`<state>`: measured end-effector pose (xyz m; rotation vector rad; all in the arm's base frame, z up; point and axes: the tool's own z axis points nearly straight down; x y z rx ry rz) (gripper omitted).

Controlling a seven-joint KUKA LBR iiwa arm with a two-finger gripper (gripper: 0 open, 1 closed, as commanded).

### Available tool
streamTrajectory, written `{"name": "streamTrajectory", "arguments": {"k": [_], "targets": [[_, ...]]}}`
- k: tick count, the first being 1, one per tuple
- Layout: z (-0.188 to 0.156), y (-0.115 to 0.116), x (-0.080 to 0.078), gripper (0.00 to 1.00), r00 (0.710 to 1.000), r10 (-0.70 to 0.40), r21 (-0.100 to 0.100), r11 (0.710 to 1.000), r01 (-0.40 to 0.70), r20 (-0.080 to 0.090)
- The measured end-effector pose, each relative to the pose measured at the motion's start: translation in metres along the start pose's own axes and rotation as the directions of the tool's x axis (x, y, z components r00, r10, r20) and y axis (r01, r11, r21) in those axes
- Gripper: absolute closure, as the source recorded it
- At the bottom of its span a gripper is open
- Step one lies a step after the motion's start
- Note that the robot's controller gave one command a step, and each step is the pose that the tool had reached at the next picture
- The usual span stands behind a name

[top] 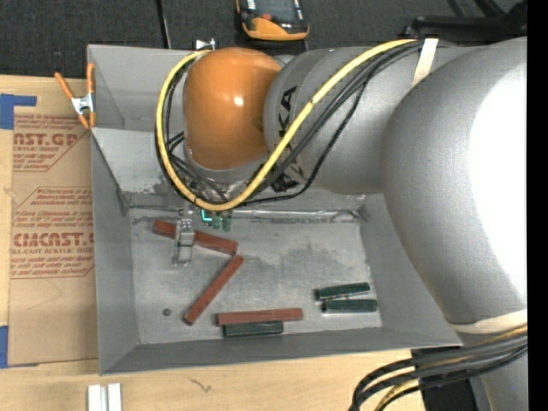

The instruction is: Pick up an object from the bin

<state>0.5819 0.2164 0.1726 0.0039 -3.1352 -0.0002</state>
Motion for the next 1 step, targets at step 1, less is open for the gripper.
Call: {"name": "streamTrajectory", "arguments": {"k": [1], "targets": [[-0.0049, -0.0011, -0.0021, 0.00, 1.000, 0.002, -0.002, 1.000, -0.002, 0.008]]}}
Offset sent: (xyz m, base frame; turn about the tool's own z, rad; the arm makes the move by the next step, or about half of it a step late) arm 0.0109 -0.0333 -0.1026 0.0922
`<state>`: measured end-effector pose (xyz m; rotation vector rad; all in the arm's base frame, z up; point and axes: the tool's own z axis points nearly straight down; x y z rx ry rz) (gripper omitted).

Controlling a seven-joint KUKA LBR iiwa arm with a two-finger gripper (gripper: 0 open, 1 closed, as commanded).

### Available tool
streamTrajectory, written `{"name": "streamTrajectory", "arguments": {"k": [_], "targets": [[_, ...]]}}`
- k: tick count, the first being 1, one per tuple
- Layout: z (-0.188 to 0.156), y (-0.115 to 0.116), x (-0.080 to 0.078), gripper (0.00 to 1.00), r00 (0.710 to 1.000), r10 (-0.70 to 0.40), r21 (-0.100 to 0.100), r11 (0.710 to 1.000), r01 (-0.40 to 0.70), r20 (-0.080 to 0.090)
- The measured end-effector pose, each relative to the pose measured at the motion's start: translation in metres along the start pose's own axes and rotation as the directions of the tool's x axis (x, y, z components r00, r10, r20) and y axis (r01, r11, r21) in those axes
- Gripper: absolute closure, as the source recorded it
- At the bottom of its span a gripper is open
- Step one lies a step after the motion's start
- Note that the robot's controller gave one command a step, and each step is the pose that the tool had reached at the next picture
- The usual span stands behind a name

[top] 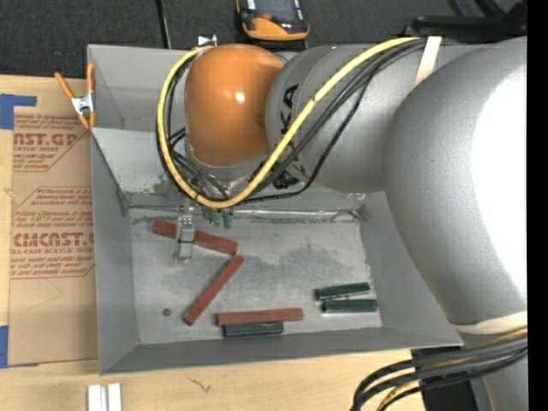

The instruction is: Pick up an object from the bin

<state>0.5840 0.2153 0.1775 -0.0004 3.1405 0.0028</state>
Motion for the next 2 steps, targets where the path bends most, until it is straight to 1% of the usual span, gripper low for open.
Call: {"name": "streamTrajectory", "arguments": {"k": [1, 2], "targets": [[0.081, -0.023, -0.007, 0.00, 0.998, 0.067, -0.002, 0.998, -0.067, 0.004], [0.108, -0.037, -0.007, 0.00, 0.982, 0.187, 0.002, 0.982, -0.187, -0.002]]}}
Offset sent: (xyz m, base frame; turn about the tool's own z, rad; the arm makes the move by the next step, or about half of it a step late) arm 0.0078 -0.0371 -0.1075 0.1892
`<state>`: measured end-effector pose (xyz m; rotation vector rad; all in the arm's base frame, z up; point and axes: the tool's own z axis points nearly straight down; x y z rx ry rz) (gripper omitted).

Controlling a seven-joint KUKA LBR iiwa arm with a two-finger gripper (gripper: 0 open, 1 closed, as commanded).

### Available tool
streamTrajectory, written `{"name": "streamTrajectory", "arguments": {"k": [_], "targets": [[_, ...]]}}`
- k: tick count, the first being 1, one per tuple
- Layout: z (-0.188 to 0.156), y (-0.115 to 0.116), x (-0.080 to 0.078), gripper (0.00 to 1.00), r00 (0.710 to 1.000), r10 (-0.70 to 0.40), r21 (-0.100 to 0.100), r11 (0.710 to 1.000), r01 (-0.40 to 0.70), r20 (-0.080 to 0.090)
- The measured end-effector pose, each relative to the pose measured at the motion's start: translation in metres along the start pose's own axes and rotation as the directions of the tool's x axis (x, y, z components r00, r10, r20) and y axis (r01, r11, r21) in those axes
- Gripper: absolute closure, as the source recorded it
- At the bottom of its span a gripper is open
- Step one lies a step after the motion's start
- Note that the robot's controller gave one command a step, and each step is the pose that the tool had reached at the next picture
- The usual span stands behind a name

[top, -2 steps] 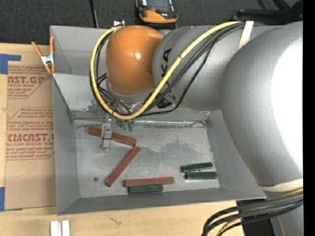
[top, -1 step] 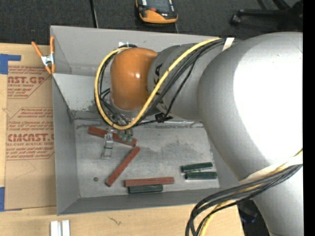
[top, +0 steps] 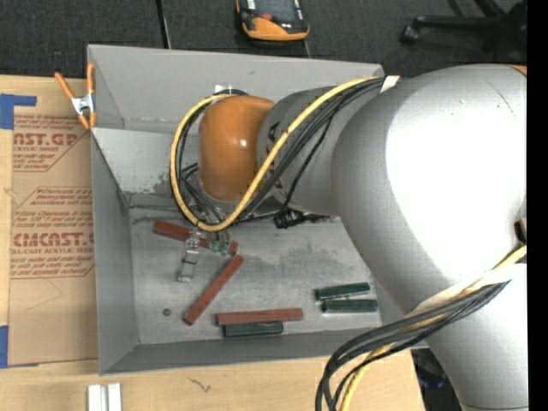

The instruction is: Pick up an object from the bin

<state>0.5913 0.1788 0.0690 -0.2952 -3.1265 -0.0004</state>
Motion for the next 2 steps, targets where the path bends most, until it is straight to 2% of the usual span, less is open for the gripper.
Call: {"name": "streamTrajectory", "arguments": {"k": [1, 2], "targets": [[0.000, -0.011, -0.001, 0.00, 1.000, -0.023, 0.000, 1.000, 0.023, 0.002], [0.000, 0.000, 0.000, 0.00, 1.000, -0.002, -0.002, 1.000, 0.002, 0.002]]}}
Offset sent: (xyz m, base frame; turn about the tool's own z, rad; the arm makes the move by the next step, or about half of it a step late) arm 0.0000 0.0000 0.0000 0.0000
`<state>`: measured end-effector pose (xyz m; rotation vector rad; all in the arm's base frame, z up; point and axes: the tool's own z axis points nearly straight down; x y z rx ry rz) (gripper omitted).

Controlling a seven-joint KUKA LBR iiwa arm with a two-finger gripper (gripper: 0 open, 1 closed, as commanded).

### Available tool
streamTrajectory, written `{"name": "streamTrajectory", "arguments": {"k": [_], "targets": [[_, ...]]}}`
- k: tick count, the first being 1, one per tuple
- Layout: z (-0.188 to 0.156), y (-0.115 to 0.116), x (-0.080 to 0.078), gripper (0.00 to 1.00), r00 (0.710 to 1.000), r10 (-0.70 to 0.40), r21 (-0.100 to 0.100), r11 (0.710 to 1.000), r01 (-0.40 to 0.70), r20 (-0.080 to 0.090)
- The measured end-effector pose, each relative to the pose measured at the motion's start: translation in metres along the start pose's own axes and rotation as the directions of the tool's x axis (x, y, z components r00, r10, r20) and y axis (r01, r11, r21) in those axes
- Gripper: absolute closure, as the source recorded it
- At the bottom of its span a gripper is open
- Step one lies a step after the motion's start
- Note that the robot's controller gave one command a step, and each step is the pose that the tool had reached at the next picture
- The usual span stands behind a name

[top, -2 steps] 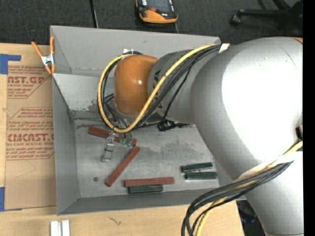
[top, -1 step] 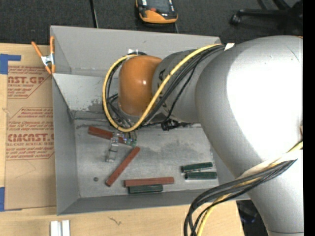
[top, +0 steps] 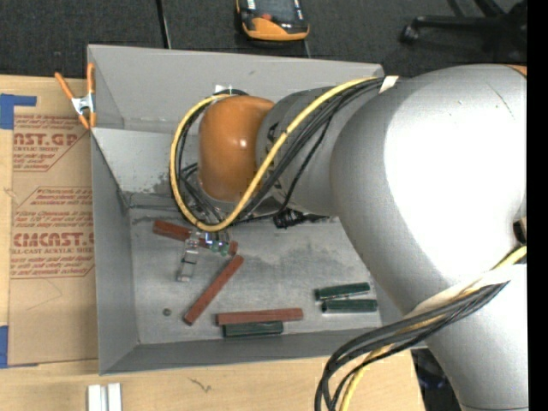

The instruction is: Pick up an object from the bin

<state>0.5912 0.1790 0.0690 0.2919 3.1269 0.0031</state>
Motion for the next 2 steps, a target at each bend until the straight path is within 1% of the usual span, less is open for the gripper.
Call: {"name": "streamTrajectory", "arguments": {"k": [1, 2], "targets": [[-0.0011, -0.0094, -0.0016, 1.00, 1.000, -0.021, 0.000, 1.000, 0.021, 0.001], [-0.0011, -0.0094, -0.0016, 1.00, 1.000, -0.021, 0.000, 1.000, 0.021, 0.001]]}}
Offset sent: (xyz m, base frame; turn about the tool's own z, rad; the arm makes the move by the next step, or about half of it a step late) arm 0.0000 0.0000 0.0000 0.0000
